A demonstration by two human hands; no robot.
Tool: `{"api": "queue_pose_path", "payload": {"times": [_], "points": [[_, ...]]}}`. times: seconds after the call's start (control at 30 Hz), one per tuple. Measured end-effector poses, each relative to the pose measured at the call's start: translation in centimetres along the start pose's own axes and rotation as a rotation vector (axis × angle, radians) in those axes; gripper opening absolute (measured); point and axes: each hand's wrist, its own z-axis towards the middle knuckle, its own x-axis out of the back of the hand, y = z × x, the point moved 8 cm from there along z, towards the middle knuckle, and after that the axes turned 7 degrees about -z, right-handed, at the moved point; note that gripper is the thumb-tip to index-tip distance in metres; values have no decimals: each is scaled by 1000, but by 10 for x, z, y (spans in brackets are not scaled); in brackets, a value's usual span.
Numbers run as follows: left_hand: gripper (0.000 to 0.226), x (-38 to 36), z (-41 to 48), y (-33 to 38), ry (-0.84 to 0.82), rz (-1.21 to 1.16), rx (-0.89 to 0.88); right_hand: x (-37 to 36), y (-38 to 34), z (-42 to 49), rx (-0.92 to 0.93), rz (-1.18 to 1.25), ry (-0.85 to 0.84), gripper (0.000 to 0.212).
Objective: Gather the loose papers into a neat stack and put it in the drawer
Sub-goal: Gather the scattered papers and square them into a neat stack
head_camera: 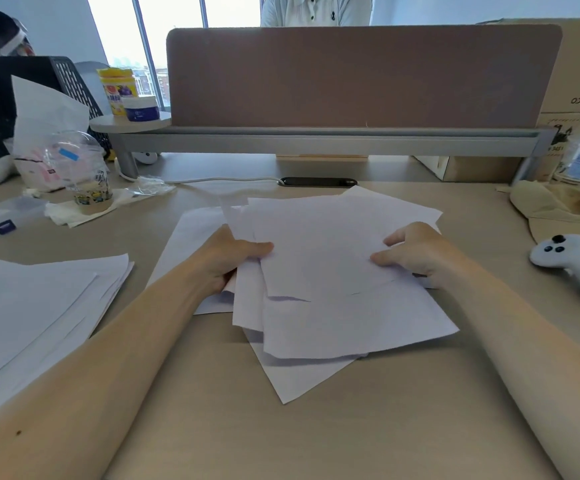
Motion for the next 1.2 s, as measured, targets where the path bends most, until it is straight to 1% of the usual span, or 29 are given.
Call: {"api": "queue_pose_path", "payload": {"times": [0.07,0.1,0.13,0.17,0.23,0.27,0.3,0.37,0.4,0.5,0.53,0.6,0.63,0.7,0.77,0.8,0.83,0.9,0.97,1.03,1.1,1.13,1.17,1.2], "points": [[32,-8,-2,-2,-39,18,16,-16,-4,-5,30,22,-109,29],[33,-9,-3,-2,-40,45,21,-21,-8,-6,60,5,-150,22],[31,-7,-3,0,-21,72,17,-21,-11,-6,103,-9,-158,22],[28,-1,-2,3,20,95,3,-14,-13,-4,134,-32,-117,31],[22,22,1,12,133,113,-25,16,-4,7,135,-158,86,52],[21,35,3,15,175,106,-25,31,6,11,97,-269,184,59],[20,46,5,16,194,92,-14,45,15,12,39,-381,244,65],[34,61,8,11,205,70,30,55,33,13,-53,-559,263,85],[40,64,9,8,200,60,54,56,36,13,-58,-587,253,90],[39,58,7,3,145,51,77,58,38,18,-57,-465,226,78],[38,55,7,2,129,55,76,56,39,20,-80,-382,206,76],[33,49,7,0,99,69,72,53,45,21,-110,-123,185,79],[31,46,6,0,85,81,70,51,45,23,-94,-36,198,78],[29,43,8,2,89,111,45,55,44,23,-64,10,270,75],[27,50,10,9,159,141,-7,64,44,24,-38,53,320,71],[24,56,10,12,195,159,-21,65,44,23,-37,70,303,67],[21,60,10,14,209,177,-18,64,46,24,-44,89,249,63],[17,61,9,11,169,170,24,55,53,27,-84,123,110,50],[15,55,6,10,120,171,42,49,53,24,-101,215,-9,30],[16,52,5,12,117,196,25,50,51,19,-92,255,-71,9],[16,49,5,12,95,187,19,57,59,21,-127,283,-76,15],[16,51,6,11,95,184,16,59,62,20,-133,278,-71,13],[16,51,7,10,101,185,15,58,63,19,-146,323,-67,9],[16,53,8,10,117,180,11,59,67,23,-150,407,-40,30]]}}
